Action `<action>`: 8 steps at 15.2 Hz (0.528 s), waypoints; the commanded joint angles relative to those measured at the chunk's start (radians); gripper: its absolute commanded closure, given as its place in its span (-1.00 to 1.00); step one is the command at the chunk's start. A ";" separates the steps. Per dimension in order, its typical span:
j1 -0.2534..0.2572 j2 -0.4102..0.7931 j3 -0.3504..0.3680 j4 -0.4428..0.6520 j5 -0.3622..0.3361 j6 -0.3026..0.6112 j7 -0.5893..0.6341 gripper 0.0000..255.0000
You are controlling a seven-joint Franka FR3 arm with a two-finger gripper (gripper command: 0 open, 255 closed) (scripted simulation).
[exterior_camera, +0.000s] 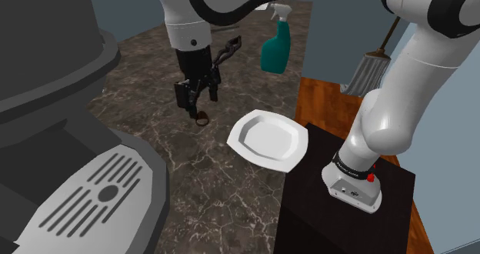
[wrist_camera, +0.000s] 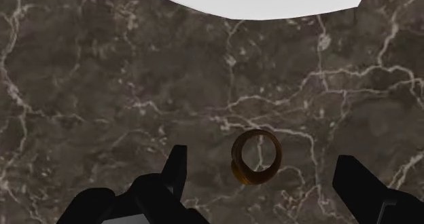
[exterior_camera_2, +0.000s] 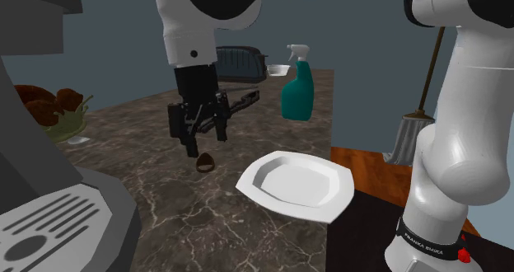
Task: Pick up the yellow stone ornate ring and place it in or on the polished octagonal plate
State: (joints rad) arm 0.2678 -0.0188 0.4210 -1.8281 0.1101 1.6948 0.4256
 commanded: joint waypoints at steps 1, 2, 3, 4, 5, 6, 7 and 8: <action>0.004 0.009 0.005 -0.012 -0.001 0.020 0.002 -1.00; 0.005 0.008 0.005 -0.027 0.000 0.033 0.001 -1.00; 0.006 0.008 0.006 -0.041 0.000 0.047 0.001 -1.00; 0.006 0.007 0.006 -0.055 0.001 0.060 0.000 -1.00; 0.007 0.007 0.007 -0.068 0.002 0.074 0.000 -1.00; 0.007 0.007 0.008 -0.082 0.002 0.087 -0.001 -1.00; 0.008 0.007 0.008 -0.090 0.002 0.095 -0.001 -1.00; 0.008 0.007 0.008 -0.090 0.003 0.095 -0.001 -1.00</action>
State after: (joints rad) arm 0.2747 -0.0113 0.4281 -1.9105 0.1119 1.7826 0.4241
